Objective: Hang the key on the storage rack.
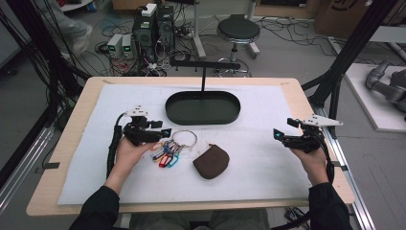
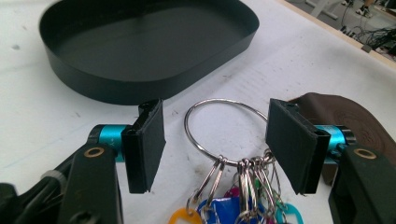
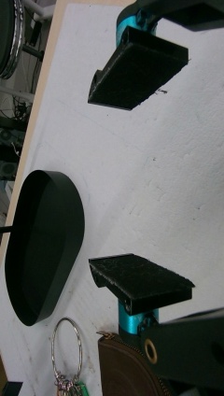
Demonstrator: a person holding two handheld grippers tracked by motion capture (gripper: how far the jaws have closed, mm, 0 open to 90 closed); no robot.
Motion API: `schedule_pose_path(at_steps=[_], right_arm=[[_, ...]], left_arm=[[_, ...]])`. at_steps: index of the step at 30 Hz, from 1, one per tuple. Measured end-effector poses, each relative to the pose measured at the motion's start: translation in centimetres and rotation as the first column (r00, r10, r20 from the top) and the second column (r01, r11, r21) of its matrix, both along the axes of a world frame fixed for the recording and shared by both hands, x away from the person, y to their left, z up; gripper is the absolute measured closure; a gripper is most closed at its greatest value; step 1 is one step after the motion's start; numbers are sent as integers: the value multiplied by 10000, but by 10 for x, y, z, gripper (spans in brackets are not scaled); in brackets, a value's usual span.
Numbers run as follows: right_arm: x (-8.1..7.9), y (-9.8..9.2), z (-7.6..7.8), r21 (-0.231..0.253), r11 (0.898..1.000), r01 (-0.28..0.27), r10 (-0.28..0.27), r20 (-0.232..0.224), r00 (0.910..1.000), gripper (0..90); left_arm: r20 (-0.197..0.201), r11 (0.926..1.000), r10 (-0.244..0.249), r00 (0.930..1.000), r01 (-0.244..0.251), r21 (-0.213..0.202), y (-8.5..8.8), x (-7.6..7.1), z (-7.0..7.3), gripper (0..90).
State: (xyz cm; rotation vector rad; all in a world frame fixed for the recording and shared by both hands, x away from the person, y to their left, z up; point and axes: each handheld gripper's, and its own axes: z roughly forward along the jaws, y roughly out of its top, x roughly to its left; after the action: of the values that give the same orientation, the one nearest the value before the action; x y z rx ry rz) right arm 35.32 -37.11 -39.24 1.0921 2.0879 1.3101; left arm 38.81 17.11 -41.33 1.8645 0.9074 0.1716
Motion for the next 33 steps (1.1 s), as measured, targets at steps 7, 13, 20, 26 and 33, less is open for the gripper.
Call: schedule_pose_path(at_steps=[7,13,20,26,33], right_arm=[[2,0,0,7,10000,8,-8,14,10000,189],[3,1,-1,-27,10000,-3,2,-35,10000,189],[3,1,-1,-31,10000,12,-12,-24,10000,190],[3,1,-1,-58,10000,25,-26,-29,10000,190],[5,0,-2,-85,10000,32,-32,-5,10000,190]], left_arm=[[-888,9991,284,9956,-254,347,-15,11,-9,457],[-1531,9974,585,9865,-515,495,-22,18,-15,529],[-2347,9971,667,9698,-559,521,-24,23,-23,597],[-2870,9956,863,9540,-720,599,-24,27,-29,622],[-2885,9974,715,9548,-663,277,-25,27,-29,687]])
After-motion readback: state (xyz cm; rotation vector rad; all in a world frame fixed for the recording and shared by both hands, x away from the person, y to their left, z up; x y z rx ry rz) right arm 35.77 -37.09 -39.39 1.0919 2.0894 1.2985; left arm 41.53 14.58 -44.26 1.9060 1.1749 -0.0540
